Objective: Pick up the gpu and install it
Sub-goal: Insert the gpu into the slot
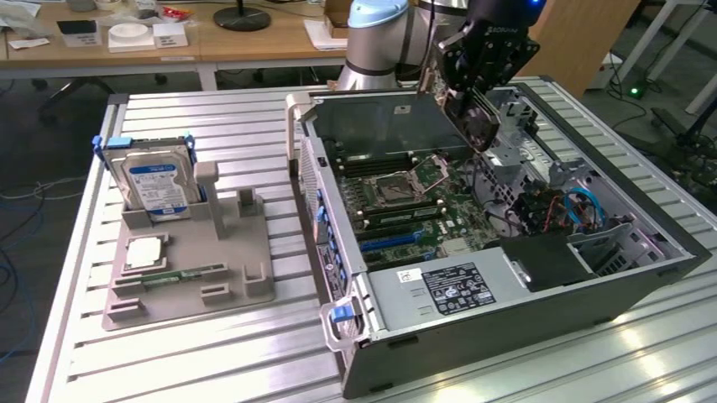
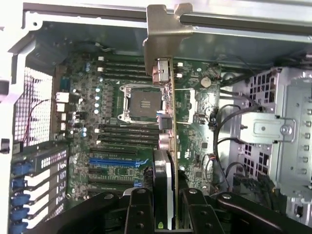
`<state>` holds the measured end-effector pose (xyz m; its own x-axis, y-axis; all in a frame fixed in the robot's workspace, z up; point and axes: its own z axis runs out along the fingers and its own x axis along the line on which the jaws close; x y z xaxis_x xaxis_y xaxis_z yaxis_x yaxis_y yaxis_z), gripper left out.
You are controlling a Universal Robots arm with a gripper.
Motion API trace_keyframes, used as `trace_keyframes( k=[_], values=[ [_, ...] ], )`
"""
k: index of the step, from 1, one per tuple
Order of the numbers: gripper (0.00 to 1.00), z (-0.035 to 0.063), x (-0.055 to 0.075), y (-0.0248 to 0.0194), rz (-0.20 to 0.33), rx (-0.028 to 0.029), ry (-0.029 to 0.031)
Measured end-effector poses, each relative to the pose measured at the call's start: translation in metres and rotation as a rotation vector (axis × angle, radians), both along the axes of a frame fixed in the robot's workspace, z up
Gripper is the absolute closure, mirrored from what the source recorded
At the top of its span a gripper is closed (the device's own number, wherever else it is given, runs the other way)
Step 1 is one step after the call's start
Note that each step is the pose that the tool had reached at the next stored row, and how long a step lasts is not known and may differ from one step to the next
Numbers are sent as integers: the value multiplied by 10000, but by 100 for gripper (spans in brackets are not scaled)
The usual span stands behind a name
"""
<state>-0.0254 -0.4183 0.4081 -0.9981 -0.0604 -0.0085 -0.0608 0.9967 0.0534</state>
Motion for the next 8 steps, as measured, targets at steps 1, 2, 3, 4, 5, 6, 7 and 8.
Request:
trace_keyframes(
  k=[1,2,3,4,5,6,7,8],
  values=[
    [71,0,0,0,140,0,0],
    [71,0,0,0,267,1,0],
    [71,0,0,0,398,1,0],
    [71,0,0,0,506,1,-1],
    [71,-1,0,-1,625,1,-1],
    [71,-1,0,-1,752,2,-1],
    [71,-1,0,-2,868,2,-1],
    [71,-1,0,-2,987,2,0]
  ],
)
